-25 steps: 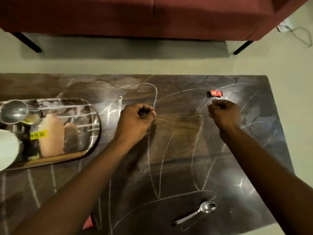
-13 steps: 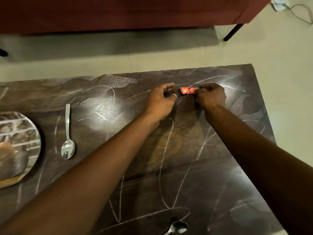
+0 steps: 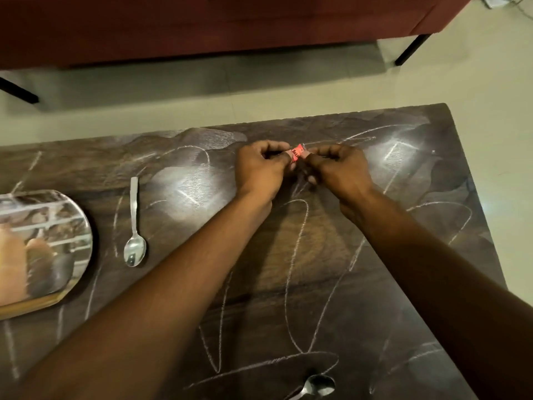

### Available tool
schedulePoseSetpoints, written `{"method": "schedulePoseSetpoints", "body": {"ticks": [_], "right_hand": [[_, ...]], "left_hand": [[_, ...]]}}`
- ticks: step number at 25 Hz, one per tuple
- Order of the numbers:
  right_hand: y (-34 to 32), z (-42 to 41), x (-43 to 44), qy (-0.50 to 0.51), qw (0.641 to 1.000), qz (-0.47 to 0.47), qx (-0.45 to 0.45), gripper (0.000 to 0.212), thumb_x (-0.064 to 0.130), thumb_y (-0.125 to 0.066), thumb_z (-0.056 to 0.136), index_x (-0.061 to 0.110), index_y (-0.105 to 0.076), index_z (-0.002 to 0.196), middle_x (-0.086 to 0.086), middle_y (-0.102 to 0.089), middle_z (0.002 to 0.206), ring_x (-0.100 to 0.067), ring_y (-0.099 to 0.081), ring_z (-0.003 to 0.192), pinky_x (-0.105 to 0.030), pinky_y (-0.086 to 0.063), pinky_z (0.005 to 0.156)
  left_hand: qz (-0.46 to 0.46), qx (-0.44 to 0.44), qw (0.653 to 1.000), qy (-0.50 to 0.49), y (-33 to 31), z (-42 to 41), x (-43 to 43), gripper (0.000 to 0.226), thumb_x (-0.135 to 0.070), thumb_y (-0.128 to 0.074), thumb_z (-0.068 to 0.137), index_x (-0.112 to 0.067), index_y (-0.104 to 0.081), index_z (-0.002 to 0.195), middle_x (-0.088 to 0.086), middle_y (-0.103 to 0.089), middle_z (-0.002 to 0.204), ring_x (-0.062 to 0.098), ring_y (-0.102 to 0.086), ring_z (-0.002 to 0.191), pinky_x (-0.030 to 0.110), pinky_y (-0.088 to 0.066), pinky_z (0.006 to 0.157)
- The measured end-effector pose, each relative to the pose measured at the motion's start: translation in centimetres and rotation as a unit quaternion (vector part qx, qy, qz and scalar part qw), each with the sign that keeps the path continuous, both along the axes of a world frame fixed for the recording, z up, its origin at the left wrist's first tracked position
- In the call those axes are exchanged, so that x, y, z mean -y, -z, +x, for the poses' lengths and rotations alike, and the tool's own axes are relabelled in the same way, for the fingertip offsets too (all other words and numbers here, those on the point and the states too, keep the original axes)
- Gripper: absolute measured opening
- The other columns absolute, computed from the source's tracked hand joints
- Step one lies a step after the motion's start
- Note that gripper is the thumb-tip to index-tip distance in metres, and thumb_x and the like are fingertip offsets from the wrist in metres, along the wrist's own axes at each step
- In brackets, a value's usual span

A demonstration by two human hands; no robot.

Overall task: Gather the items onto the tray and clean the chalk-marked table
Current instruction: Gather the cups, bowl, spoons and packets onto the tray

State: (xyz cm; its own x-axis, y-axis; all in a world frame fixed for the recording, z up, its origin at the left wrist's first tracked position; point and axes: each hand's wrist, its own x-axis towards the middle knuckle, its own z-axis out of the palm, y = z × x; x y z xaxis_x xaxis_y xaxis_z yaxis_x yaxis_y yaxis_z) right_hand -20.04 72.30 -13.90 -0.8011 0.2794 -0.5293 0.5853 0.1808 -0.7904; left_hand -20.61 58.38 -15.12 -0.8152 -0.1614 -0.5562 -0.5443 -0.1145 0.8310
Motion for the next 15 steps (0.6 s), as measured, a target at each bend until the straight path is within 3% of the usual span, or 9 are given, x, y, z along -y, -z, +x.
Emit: {"method": "schedulePoseSetpoints", "body": {"ticks": [3,6,8,11,15], "right_hand": [[-0.8,0.7,4.9,-0.02,0.995,-0.093,0.011,0.013,0.012,-0.075,0.099,0.005,-0.077,0.11,-0.007,-0.079,0.083,-0.01,-0.072,0.071,-0.02,-0.06,0.061],[-1.8,1.0,11.5,-0.082,0.988,-0.13,-0.001,0.013,0.009,-0.076,0.097,0.003,-0.077,0.108,-0.009,-0.078,0.087,-0.011,-0.072,0.074,-0.018,-0.06,0.064],[-2.4,1.4,16.6,-0.144,0.981,-0.13,-0.009,0.015,0.007,-0.076,0.096,-0.002,-0.076,0.108,-0.015,-0.077,0.089,-0.015,-0.07,0.075,-0.02,-0.059,0.065],[-2.8,2.5,25.2,-0.224,0.967,-0.122,-0.017,0.01,0.004,-0.077,0.095,-0.003,-0.076,0.102,-0.022,-0.076,0.088,-0.021,-0.068,0.073,-0.022,-0.057,0.061],[-1.6,3.3,35.1,-0.281,0.956,-0.08,-0.028,0.001,0.004,-0.078,0.094,0.003,-0.078,0.095,-0.012,-0.077,0.078,-0.012,-0.07,0.06,-0.028,-0.061,0.059]], "left_hand": [[0.027,-0.019,0.999,-0.036,-0.8,2.8,5.9,0.018,0.004,-0.079,0.091,-0.012,-0.081,0.099,0.012,-0.083,0.1,0.032,-0.081,0.102,0.041,-0.067,0.092],[0.027,-0.035,0.997,-0.059,-2.0,6.1,13.3,0.02,0.007,-0.081,0.087,-0.006,-0.081,0.103,0.014,-0.083,0.096,0.023,-0.081,0.089,0.027,-0.065,0.078],[0.0,-0.046,0.995,-0.094,-2.9,8.6,18.2,0.022,0.008,-0.082,0.086,-0.006,-0.081,0.103,0.01,-0.083,0.091,0.015,-0.077,0.08,0.022,-0.063,0.075],[-0.026,-0.033,0.981,-0.188,-3.6,12.0,25.3,0.021,0.007,-0.083,0.085,-0.011,-0.082,0.097,0.011,-0.084,0.091,0.017,-0.077,0.081,0.031,-0.066,0.081],[-0.022,0.007,0.948,-0.317,-2.8,14.7,32.2,0.02,0.005,-0.079,0.09,-0.009,-0.079,0.103,0.01,-0.081,0.092,0.018,-0.076,0.083,0.034,-0.064,0.083]]}}
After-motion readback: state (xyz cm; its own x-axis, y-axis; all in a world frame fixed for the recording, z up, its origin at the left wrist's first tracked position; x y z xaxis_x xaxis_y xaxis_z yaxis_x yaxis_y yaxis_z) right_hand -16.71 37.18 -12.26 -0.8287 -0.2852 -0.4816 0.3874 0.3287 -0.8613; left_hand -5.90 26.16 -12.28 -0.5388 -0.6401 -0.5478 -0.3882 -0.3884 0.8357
